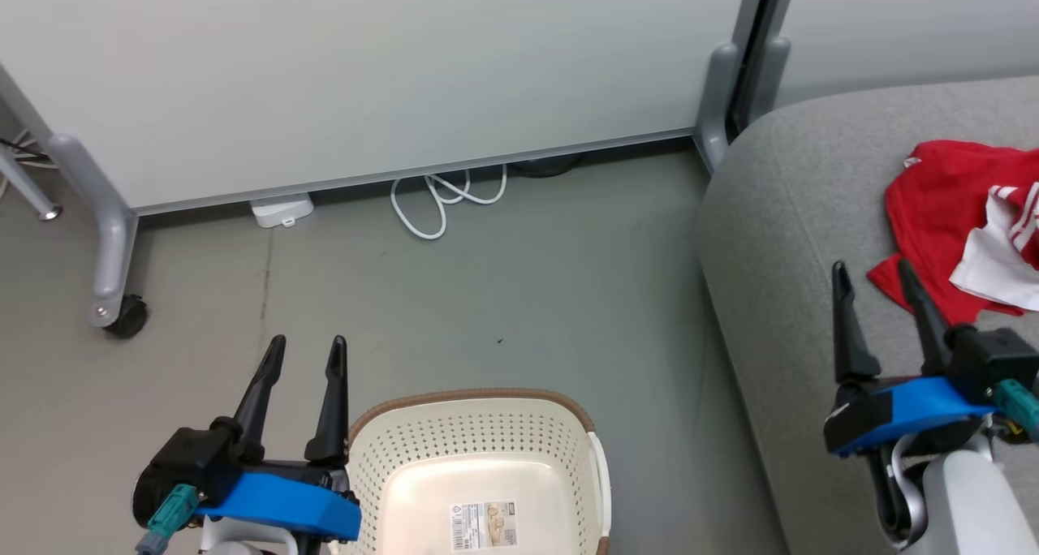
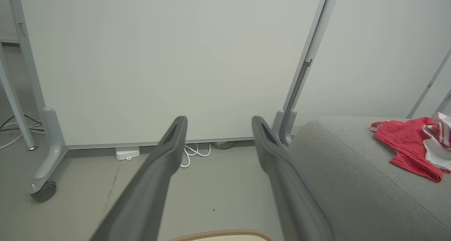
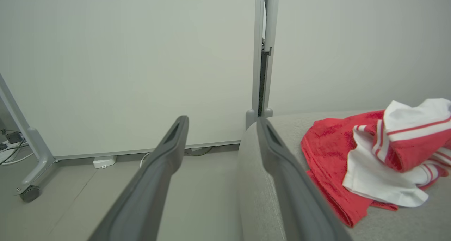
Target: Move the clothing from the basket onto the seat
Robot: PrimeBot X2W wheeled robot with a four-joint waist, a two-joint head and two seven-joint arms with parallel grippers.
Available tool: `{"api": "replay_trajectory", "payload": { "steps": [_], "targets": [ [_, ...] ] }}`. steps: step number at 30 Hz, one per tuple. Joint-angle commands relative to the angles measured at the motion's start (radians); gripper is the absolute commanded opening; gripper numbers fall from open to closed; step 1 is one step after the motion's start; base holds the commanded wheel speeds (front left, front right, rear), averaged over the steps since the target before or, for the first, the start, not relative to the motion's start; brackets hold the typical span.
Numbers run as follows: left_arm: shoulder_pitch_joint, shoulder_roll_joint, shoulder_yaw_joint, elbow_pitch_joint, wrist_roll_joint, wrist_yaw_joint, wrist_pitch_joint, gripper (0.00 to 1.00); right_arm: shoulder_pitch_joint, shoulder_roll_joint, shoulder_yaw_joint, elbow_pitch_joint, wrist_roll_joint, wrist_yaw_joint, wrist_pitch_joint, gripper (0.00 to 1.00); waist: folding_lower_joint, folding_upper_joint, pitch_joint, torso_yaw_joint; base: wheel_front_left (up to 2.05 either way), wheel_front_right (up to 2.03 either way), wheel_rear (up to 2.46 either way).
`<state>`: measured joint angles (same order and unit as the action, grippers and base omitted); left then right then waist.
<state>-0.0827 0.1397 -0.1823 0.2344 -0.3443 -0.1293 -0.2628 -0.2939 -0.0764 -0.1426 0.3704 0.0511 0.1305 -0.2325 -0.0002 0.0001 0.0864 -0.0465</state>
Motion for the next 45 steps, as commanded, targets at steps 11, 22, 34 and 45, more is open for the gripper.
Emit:
{"api": "replay_trajectory", "payload": {
  "steps": [11,22,34,45],
  "targets": [
    [0.014,0.005,0.069,0.054,0.008,-0.001,-0.003,1.0,0.148,0.026,0.075,-0.091,0.044,0.0,0.025,1.0,0.0002,-0.0001,-0.031,0.068,0.0,0.0,0.0],
    [0.013,0.013,0.081,0.106,0.015,-0.001,-0.003,1.0,0.198,0.026,0.12,-0.089,0.072,0.0,0.012,1.0,0.0002,-0.0001,-0.047,0.095,0.0,0.0,0.0],
    [0.002,0.014,0.076,0.122,0.005,-0.001,-0.003,1.0,0.212,0.026,0.111,-0.09,0.089,0.0,0.011,1.0,0.0002,-0.0001,-0.047,0.089,0.0,0.0,0.0],
    [0.0,0.016,0.071,0.126,-0.005,-0.001,-0.003,1.0,0.207,0.026,0.117,-0.085,0.098,0.0,0.011,1.0,0.0002,-0.0001,-0.044,0.084,0.0,0.0,0.0]
  ]
}}
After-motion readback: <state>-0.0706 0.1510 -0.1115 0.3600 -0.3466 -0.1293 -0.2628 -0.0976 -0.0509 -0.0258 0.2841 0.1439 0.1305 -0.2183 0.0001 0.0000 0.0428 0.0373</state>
